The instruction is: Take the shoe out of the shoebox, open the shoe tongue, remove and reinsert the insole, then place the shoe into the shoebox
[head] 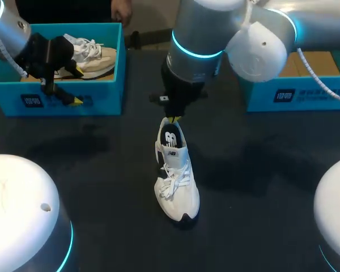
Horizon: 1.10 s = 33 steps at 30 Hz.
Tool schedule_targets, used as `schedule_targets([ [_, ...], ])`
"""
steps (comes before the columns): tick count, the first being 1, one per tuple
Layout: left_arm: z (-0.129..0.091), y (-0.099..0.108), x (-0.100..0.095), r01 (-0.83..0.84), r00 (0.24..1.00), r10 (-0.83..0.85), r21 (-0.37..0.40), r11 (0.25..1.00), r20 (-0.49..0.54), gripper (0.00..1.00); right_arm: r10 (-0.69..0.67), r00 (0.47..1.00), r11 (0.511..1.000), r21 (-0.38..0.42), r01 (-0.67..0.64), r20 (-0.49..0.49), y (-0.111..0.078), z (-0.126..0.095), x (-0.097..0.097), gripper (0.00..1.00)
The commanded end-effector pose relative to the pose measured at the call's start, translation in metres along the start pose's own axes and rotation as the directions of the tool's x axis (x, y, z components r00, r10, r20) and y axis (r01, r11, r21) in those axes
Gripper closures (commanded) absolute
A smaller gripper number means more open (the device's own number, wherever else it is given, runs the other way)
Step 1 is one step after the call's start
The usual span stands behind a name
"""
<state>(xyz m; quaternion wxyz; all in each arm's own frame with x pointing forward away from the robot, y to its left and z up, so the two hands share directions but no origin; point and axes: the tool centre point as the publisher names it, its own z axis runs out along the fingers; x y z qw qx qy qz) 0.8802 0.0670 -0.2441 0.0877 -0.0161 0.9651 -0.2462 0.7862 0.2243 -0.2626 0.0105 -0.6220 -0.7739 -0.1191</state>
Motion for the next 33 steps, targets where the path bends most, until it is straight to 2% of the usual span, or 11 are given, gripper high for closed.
schedule_targets([
  [1,0.0,0.0,0.0,-0.001,1.0,0.001,-0.003,1.0,0.0,0.0,0.007,1.0,1.0,-0.004,-0.007,-0.012,-0.003,0.008,0.0,1.0],
  [5,0.0,0.0,0.0,-0.001,1.0,0.001,-0.003,1.0,0.0,0.0,0.026,1.0,0.999,-0.024,-0.027,-0.015,-0.009,0.016,-0.001,1.0],
  [6,-0.005,-0.009,0.001,-0.052,0.998,0.053,-0.015,0.999,0.016,0.0,0.027,0.999,0.999,-0.023,-0.028,-0.017,-0.01,0.018,-0.002,1.0],
  [8,-0.013,-0.021,-0.001,-0.105,0.994,0.105,0.024,0.994,0.0,0.0,0.028,0.999,0.999,-0.015,-0.028,-0.02,-0.012,0.023,-0.004,1.0],
  [14,-0.023,-0.028,-0.005,-0.21,0.977,0.21,0.015,0.978,-0.04,0.0,0.03,0.999,0.999,-0.009,-0.03,-0.013,-0.014,0.025,-0.01,1.0],
  [18,-0.025,-0.025,0.002,-0.245,0.966,0.246,0.018,0.969,-0.083,0.0,0.031,1.0,1.0,0.004,-0.03,-0.005,-0.013,0.028,-0.011,1.0],
  [29,-0.021,-0.038,0.025,-0.237,0.968,0.238,0.015,0.971,-0.079,0.0,0.037,0.999,0.998,0.042,-0.038,0.017,-0.012,0.043,-0.001,1.0],
  [33,-0.021,-0.042,0.031,-0.22,0.972,0.221,0.024,0.975,-0.079,0.0,0.021,0.999,0.996,0.083,-0.025,0.047,-0.012,0.053,0.001,1.0],
])
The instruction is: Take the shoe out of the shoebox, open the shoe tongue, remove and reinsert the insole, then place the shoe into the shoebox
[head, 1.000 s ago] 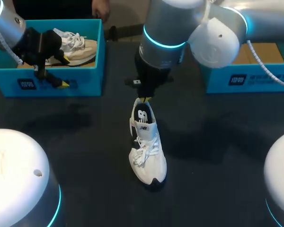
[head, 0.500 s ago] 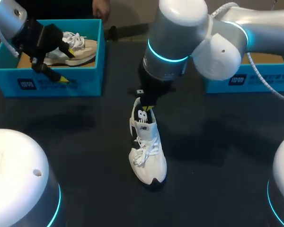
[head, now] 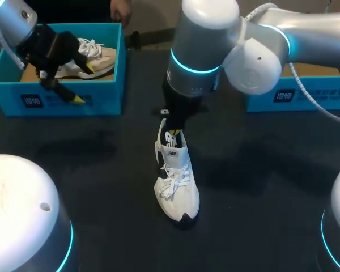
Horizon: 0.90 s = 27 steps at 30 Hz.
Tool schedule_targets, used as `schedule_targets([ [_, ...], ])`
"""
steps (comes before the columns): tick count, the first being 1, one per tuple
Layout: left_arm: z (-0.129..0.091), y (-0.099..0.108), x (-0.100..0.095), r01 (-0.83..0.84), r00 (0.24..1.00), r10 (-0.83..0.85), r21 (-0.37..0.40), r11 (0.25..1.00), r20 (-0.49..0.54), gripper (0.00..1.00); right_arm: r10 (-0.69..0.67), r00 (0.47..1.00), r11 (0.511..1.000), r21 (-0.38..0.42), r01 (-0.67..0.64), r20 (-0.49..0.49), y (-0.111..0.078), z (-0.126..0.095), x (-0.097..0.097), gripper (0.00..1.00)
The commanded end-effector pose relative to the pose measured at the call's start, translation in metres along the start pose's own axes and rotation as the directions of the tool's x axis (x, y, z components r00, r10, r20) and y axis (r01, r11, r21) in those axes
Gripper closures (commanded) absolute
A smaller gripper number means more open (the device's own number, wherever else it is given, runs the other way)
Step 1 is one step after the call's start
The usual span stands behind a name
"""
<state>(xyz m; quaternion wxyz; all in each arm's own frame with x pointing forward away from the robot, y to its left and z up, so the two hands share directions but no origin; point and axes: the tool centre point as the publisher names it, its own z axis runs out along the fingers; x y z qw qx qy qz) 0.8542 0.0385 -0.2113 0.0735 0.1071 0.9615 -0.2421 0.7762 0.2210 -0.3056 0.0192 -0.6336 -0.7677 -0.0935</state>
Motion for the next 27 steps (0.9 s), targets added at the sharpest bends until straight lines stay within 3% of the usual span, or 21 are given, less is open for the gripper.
schedule_targets([
  [1,0.0,-0.004,0.009,0.009,1.0,-0.009,0.002,1.0,-0.001,0.0,-0.007,0.999,0.999,0.047,0.006,0.031,0.005,0.014,0.009,1.0],
  [9,-0.001,-0.011,0.014,0.011,1.0,-0.011,0.014,1.0,-0.012,0.0,-0.004,0.998,0.995,0.098,-0.002,0.058,-0.003,0.029,0.007,1.0],
  [27,0.004,-0.018,0.017,0.024,0.999,-0.022,0.048,0.999,-0.047,0.0,0.018,0.995,0.993,0.114,-0.03,0.098,-0.019,0.049,-0.008,1.0],
])
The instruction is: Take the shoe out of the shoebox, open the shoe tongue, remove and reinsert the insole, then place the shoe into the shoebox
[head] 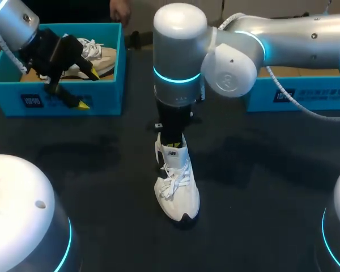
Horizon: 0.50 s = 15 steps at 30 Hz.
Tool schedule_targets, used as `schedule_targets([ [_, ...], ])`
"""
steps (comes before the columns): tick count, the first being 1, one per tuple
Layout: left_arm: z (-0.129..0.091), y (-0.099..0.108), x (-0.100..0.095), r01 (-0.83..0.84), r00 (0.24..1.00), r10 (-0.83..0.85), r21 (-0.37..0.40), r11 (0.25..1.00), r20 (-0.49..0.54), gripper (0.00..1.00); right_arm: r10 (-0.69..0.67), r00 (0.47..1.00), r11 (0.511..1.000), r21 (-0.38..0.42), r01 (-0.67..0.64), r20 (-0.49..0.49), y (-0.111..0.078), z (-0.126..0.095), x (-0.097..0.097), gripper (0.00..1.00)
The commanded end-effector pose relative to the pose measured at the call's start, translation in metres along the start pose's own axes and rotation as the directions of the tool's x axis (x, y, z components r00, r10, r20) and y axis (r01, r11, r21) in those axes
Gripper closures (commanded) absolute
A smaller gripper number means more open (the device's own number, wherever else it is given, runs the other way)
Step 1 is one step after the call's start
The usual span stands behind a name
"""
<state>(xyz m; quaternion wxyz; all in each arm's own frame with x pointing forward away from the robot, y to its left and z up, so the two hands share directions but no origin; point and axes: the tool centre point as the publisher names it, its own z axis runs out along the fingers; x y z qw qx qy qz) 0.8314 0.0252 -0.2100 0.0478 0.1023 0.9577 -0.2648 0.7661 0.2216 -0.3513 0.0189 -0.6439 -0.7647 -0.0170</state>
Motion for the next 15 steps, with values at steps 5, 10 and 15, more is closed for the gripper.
schedule_targets([
  [5,0.0,0.0,-0.002,-0.001,1.0,0.001,-0.002,1.0,-0.005,0.0,-0.003,1.0,1.0,0.005,0.003,0.002,-0.005,0.017,-0.007,1.0],
  [10,0.0,0.0,-0.002,-0.001,1.0,0.001,-0.002,1.0,-0.005,0.0,-0.006,1.0,1.0,0.008,0.006,-0.002,-0.004,0.028,-0.009,1.0],
  [15,0.0,0.0,-0.002,-0.001,1.0,0.001,-0.002,1.0,-0.005,0.0,-0.01,1.0,1.0,0.012,0.01,-0.016,-0.003,0.032,-0.007,1.0],
])
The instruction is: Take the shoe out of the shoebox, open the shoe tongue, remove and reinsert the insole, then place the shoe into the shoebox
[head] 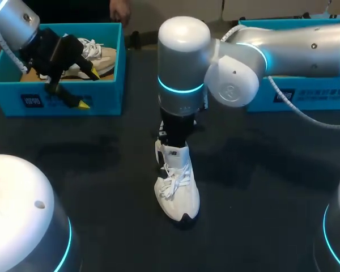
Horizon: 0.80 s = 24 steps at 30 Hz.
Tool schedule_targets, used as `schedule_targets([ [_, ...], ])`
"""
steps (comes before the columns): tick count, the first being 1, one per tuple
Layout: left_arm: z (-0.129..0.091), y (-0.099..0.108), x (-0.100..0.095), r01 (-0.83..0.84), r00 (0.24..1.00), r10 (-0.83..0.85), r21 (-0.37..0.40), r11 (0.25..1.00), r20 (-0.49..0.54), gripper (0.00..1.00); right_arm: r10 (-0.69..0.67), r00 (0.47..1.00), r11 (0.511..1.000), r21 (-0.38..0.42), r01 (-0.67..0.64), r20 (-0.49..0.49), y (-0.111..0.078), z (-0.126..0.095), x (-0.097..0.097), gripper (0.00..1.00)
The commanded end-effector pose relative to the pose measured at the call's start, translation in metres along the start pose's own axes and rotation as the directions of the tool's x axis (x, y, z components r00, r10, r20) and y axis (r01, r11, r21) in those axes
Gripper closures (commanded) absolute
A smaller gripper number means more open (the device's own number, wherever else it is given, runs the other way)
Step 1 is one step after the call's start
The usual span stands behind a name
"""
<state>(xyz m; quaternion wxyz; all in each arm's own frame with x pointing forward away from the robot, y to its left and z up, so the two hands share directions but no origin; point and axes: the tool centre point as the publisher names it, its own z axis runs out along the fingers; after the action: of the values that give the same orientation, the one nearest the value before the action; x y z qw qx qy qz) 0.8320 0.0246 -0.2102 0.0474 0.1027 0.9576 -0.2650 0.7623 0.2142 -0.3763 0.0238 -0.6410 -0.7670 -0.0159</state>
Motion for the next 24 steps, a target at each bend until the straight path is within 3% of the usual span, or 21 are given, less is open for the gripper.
schedule_targets([
  [1,0.0,0.0,-0.001,-0.001,1.0,0.001,-0.002,1.0,-0.004,0.0,-0.004,1.0,1.0,0.005,0.004,-0.011,0.002,0.008,0.001,1.0],
  [13,0.0,0.0,-0.001,-0.001,1.0,0.001,-0.002,1.0,-0.004,0.0,0.002,0.996,0.995,-0.099,0.007,0.092,0.008,-0.023,-0.005,1.0],
  [18,0.0,0.0,-0.001,-0.001,1.0,0.001,-0.002,1.0,-0.004,0.0,-0.011,0.996,0.989,-0.147,0.024,0.091,0.025,-0.012,-0.008,1.0],
  [24,0.0,0.0,-0.001,-0.001,1.0,0.001,-0.002,1.0,-0.004,0.0,-0.047,0.996,0.988,-0.145,0.058,0.079,0.036,0.007,-0.004,1.0],
])
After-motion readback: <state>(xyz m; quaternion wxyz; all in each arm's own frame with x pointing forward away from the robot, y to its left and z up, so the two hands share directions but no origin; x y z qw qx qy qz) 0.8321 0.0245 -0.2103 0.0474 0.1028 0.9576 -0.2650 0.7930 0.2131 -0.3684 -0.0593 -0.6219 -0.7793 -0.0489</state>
